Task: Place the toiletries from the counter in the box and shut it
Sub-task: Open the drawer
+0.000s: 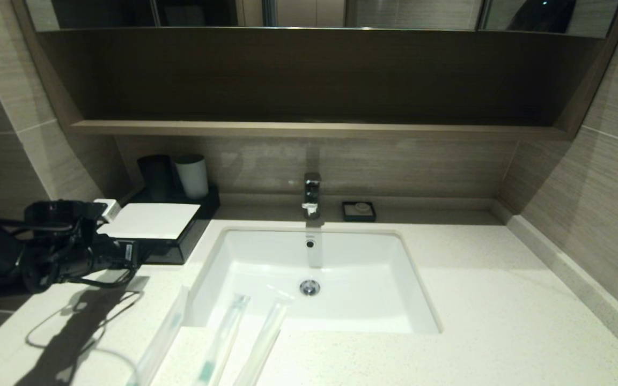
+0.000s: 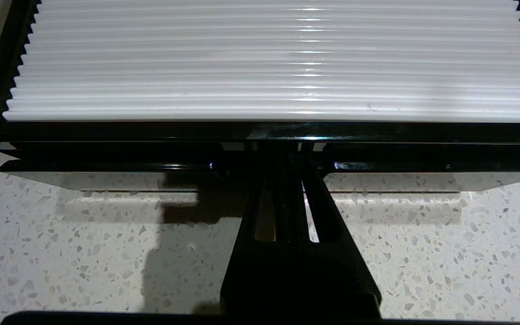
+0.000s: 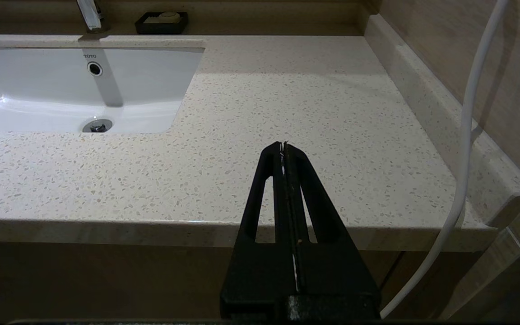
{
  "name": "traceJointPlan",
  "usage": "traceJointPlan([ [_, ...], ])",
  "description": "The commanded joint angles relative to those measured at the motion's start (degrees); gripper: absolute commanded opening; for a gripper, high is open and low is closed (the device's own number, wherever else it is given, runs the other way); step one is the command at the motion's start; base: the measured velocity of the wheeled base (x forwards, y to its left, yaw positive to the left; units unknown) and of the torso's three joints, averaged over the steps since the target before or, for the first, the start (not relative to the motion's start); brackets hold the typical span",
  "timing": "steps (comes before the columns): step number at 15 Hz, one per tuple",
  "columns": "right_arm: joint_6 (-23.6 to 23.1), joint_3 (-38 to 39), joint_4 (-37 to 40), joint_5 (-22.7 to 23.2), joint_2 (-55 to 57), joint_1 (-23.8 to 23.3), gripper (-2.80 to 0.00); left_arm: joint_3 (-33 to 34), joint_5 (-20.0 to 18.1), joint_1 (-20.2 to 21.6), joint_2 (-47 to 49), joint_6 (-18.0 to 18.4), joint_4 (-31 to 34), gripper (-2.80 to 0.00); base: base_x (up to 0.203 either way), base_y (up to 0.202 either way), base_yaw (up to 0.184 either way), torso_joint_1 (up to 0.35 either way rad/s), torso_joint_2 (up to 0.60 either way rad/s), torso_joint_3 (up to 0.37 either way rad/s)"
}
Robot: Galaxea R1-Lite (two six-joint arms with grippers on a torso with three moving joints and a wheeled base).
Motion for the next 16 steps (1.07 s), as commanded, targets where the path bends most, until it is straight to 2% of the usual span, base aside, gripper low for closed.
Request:
traceJointPlan([
  [1,-0.01,0.09,-0.02,-0.04,-0.09,0.01,-2.8,-0.01,-0.03,0.04,0.39,0.63,0.13,-2.8,0.0,0.0,0.0,0.0,0.0,0.0],
  [7,-0.01,0.09,-0.02,-0.04,-0.06,0.01,-2.8,-0.52,-0.03,0.04,0.13,1.96,3.01,-2.8,0.0,0.0,0.0,0.0,0.0,0.0],
  [16,-0.01,0.09,-0.02,-0.04,-0.09,0.01,-2.8,-0.45,0.32,0.04,1.01,2.22,0.64,-2.8,0.0,0.0,0.0,0.0,0.0,0.0],
])
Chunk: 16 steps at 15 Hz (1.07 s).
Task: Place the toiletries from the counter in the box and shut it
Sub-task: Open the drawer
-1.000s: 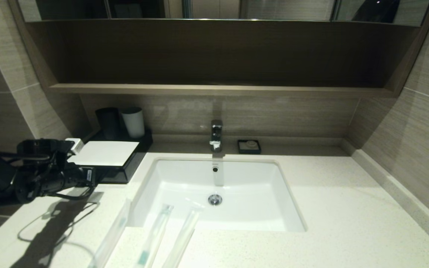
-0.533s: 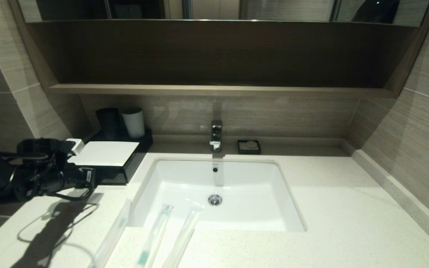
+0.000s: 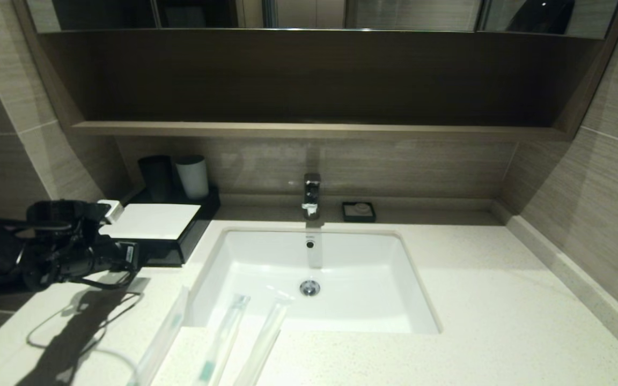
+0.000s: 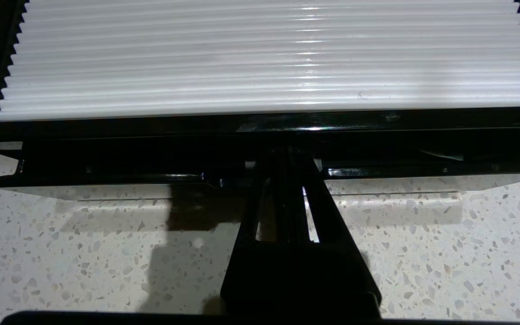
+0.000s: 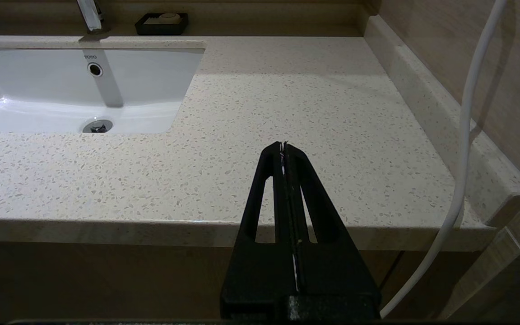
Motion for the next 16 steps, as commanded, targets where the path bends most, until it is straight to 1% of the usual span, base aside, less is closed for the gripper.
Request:
traceJointPlan([
  [1,-0.01,0.09,-0.02,0.01,-0.09,0.01,-2.8,0.21,0.11,0.1,0.75,0.09,-1.76,-2.8,0.0,0.0,0.0,0.0,0.0,0.0],
  [7,-0.01,0.09,-0.02,0.01,-0.09,0.01,-2.8,0.91,0.42,0.48,1.27,0.09,-4.76,-2.8,0.0,0.0,0.0,0.0,0.0,0.0],
  [9,-0.01,0.09,-0.02,0.01,0.0,0.01,-2.8,1.53,1.32,0.56,0.71,0.18,-5.67,-2.8,0.0,0.0,0.0,0.0,0.0,0.0],
  [16,-0.01,0.09,-0.02,0.01,-0.09,0.01,-2.8,2.38,1.65,0.75,-0.12,0.44,-6.27,-2.8,0.0,0.0,0.0,0.0,0.0,0.0],
])
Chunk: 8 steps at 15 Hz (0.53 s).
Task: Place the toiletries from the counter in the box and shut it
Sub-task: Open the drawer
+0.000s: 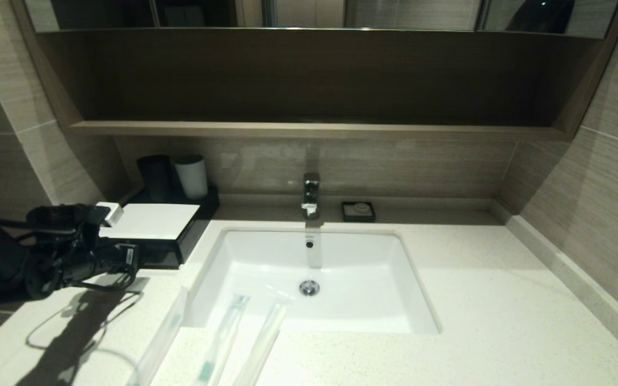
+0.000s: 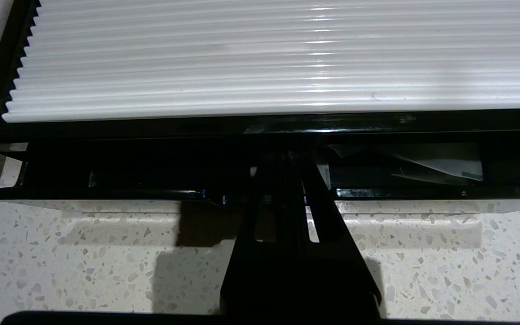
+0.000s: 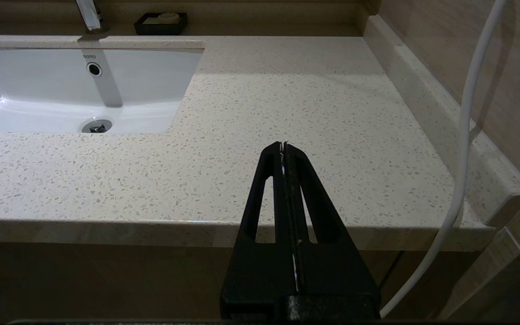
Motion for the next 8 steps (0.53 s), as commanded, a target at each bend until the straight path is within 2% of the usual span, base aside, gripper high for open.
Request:
traceJointPlan([
  [1,-0.01,0.09,-0.02,0.01,-0.09,0.01,-2.8,-0.22,-0.03,-0.03,0.25,0.06,-0.38,-2.8,0.0,0.0,0.0,0.0,0.0,0.0],
  [8,-0.01,0.09,-0.02,0.01,-0.09,0.01,-2.8,-0.65,-0.21,-0.06,0.22,0.74,1.15,-2.8,0.0,0.0,0.0,0.0,0.0,0.0],
])
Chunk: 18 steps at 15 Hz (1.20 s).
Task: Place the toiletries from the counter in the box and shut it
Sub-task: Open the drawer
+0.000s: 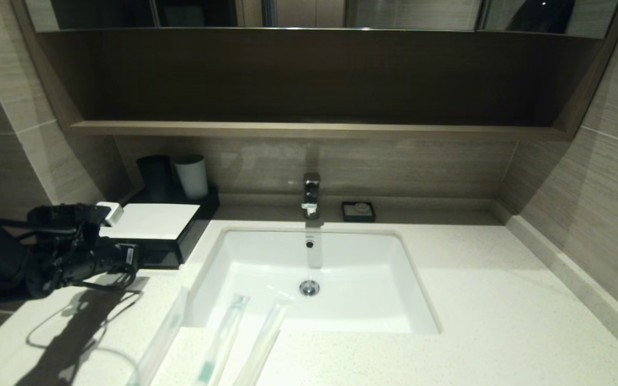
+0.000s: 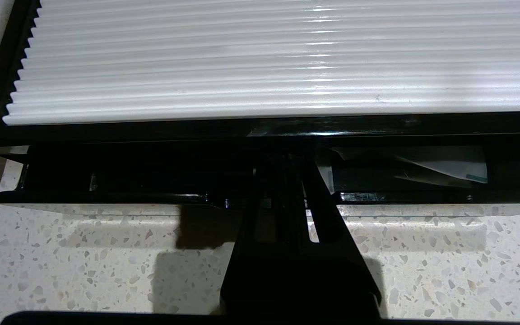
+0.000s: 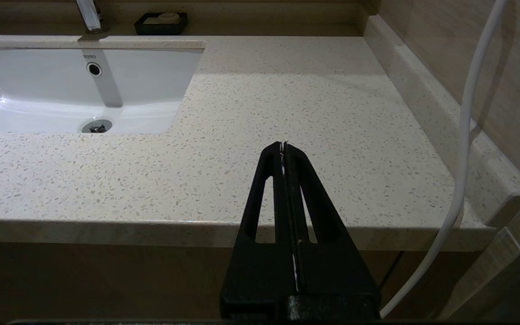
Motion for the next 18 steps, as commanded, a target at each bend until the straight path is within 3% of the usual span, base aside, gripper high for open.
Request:
traceJointPlan([
  [1,0.01,0.09,-0.02,0.01,-0.09,0.01,-2.8,-0.08,-0.03,0.07,-0.1,0.72,1.0,-2.8,0.0,0.0,0.0,0.0,0.0,0.0],
  [9,0.01,0.09,-0.02,0.01,-0.09,0.01,-2.8,-1.05,0.67,0.08,-1.66,3.22,7.49,-2.8,0.0,0.0,0.0,0.0,0.0,0.0],
  [18,0.01,0.09,-0.02,0.01,-0.01,0.01,-2.8,-1.56,0.68,0.51,-5.13,3.4,11.59,-2.8,0.0,0.0,0.0,0.0,0.0,0.0],
])
